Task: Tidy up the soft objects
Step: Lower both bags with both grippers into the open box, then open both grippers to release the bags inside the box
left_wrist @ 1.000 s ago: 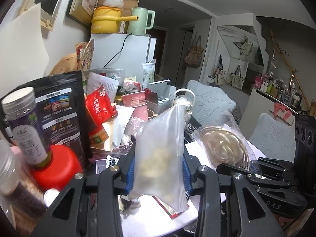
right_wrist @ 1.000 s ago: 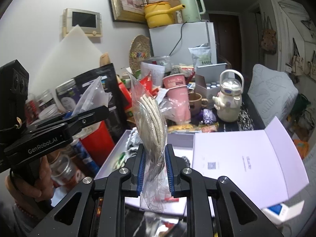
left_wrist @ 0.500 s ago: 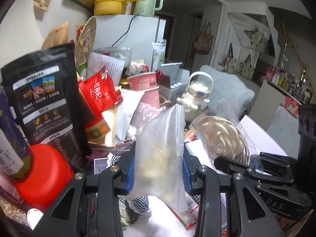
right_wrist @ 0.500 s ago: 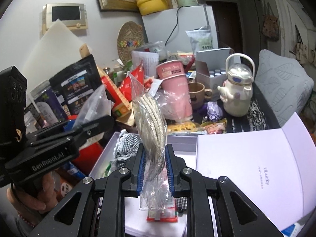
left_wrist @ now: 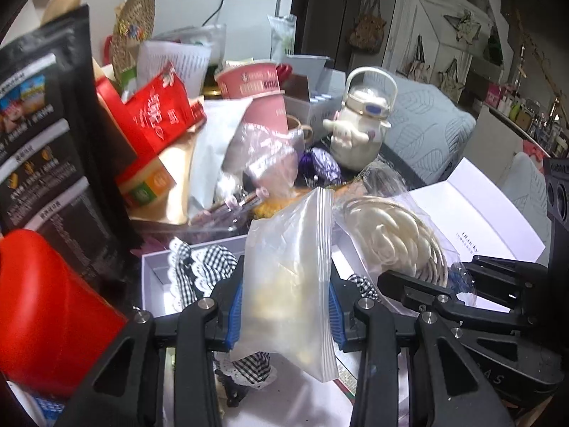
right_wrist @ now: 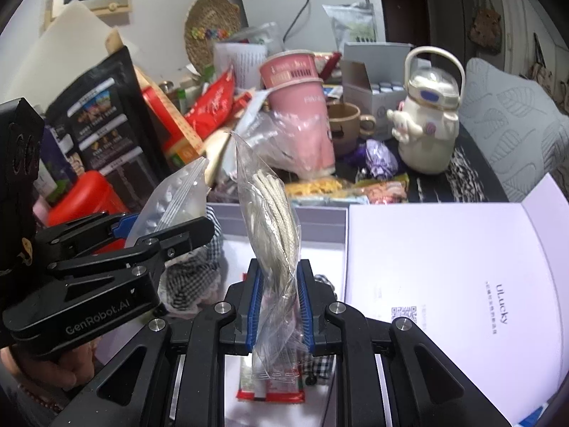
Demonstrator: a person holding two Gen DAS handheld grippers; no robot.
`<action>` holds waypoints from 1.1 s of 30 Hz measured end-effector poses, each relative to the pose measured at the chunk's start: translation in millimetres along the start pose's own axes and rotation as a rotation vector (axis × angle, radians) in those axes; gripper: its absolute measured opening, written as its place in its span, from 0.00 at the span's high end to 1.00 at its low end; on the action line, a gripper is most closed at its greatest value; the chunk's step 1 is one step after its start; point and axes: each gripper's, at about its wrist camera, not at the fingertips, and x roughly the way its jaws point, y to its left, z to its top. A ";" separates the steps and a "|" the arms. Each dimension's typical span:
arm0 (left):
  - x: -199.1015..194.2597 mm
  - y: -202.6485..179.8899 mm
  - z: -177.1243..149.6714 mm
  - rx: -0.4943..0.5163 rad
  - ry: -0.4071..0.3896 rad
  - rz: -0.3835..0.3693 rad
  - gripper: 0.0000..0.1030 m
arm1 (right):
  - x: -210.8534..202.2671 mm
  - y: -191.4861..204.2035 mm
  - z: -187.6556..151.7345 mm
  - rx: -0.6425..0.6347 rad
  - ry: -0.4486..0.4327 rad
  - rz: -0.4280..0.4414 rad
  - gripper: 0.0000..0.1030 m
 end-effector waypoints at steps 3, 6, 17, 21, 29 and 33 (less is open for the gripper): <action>11.5 1.2 -3.2 -0.006 0.038 -0.001 0.63 | 7.0 -1.8 -2.3 0.008 0.024 -0.001 0.81; 19.8 2.1 -6.2 -0.009 0.059 0.006 0.63 | 13.1 -2.1 -5.2 0.008 0.044 -0.008 0.81; 43.5 0.4 -10.3 0.029 0.131 0.115 0.55 | 29.9 -1.6 -17.9 0.004 0.109 -0.042 0.70; 47.9 4.7 -9.6 0.004 0.164 0.122 0.42 | 27.0 -1.0 -17.1 -0.003 0.097 -0.061 0.63; 40.5 3.3 -7.1 -0.003 0.158 0.132 0.35 | 18.6 0.7 -12.9 -0.018 0.080 -0.076 0.63; 23.5 -0.3 -4.5 0.000 0.113 0.138 0.35 | 7.4 5.0 -10.2 -0.032 0.052 -0.077 0.63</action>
